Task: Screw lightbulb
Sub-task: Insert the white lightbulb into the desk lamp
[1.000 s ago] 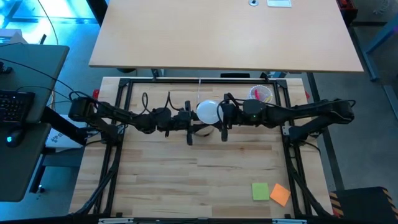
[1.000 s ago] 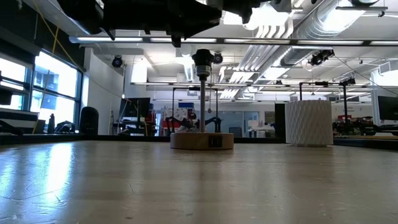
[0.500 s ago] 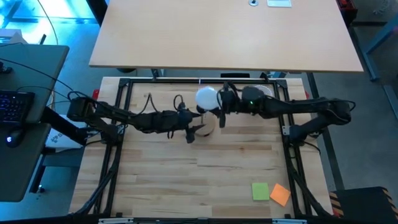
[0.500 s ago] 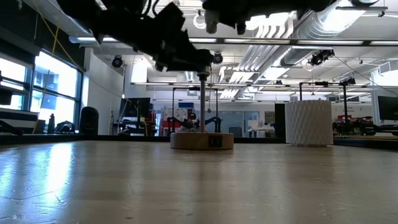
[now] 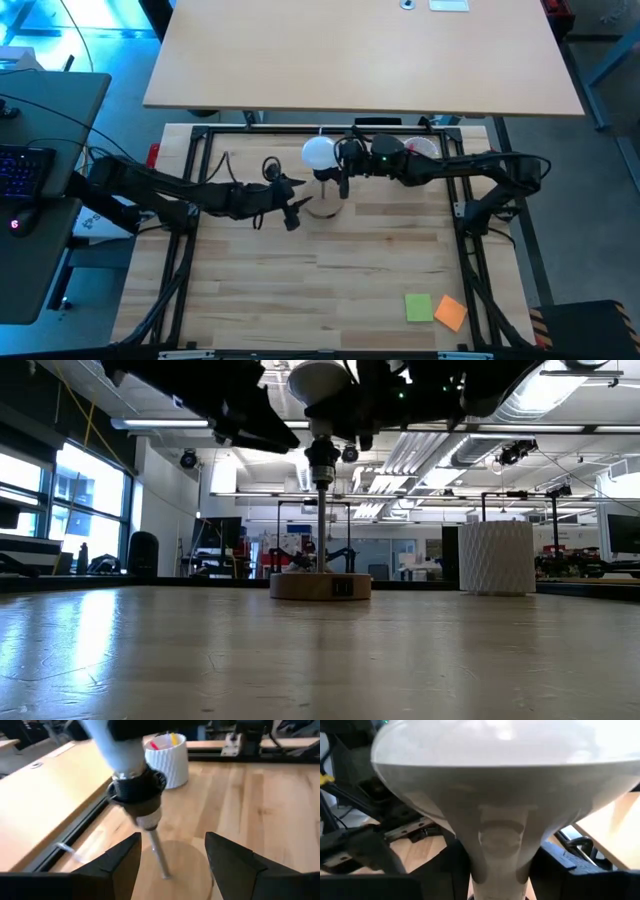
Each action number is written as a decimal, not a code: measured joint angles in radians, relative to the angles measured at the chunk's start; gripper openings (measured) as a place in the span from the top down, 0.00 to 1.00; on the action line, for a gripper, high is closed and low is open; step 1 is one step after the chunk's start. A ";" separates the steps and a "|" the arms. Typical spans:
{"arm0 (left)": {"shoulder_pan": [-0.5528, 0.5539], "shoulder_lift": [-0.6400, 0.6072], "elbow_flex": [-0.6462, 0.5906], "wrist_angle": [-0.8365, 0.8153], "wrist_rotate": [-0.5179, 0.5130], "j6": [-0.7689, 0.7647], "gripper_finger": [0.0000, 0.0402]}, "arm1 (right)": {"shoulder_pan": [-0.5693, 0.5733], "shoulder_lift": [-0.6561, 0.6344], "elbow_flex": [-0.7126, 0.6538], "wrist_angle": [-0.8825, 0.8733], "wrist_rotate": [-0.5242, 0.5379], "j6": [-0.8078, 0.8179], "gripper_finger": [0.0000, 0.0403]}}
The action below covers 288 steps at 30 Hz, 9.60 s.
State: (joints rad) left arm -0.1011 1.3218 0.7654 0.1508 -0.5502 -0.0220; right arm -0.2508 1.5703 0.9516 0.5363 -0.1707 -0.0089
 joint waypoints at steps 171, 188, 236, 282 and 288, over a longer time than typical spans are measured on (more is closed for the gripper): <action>0.121 -0.160 0.076 0.108 0.197 0.253 0.79 | 0.013 -0.315 -0.001 -0.353 0.255 0.010 0.51; 0.137 -0.210 0.077 0.040 0.111 0.276 0.79 | 0.117 -0.393 -0.001 -0.417 0.402 0.010 0.51; 0.176 -0.177 0.076 0.036 0.154 0.266 0.79 | 0.075 -0.226 -0.001 -0.484 0.276 -0.129 0.42; 0.169 -0.177 0.076 0.003 0.155 0.223 0.79 | -0.013 -0.040 -0.001 -0.062 0.179 0.091 0.63; 0.169 -0.177 0.076 0.012 0.155 0.218 0.79 | 0.006 -0.038 -0.001 -0.095 0.197 0.039 0.63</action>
State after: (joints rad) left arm 0.0681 1.1446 0.8417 0.1629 -0.3948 0.1957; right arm -0.2451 1.5326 0.9508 0.4415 0.0264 0.0301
